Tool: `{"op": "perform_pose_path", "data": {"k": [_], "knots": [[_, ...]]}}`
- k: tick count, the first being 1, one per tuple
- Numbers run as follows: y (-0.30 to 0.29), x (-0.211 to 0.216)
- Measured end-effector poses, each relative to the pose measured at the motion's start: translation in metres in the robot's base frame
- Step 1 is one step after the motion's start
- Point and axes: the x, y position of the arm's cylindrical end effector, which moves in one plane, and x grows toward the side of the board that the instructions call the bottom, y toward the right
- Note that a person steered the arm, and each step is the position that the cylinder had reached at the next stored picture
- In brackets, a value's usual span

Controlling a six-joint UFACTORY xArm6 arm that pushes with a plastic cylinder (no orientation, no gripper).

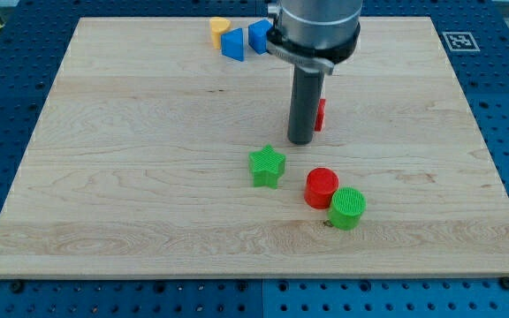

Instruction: Move the red star closer to blue triangle

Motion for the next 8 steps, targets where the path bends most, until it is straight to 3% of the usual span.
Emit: {"op": "perform_pose_path", "data": {"k": [1,4,5,8], "knots": [[0.001,-0.032],[0.087,-0.029],[0.085,-0.044],[-0.008,-0.078]]}}
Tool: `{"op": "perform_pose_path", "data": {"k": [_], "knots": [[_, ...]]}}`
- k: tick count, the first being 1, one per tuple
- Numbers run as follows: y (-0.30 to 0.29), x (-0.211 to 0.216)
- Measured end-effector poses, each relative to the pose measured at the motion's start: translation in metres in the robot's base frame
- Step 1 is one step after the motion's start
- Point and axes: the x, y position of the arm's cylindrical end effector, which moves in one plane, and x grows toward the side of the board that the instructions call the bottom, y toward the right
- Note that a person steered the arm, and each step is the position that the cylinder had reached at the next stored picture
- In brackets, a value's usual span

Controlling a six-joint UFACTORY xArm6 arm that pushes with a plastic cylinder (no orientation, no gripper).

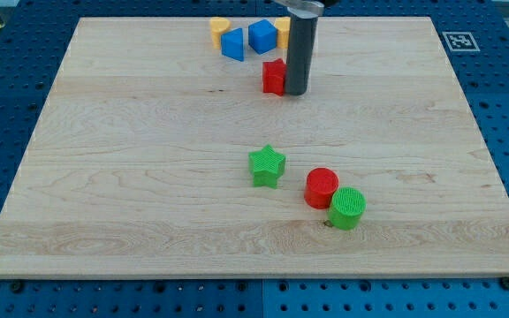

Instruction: Move the red star closer to blue triangle

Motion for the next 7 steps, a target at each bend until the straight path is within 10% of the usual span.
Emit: {"op": "perform_pose_path", "data": {"k": [5,7], "knots": [[-0.059,-0.046],[-0.125,0.026]]}}
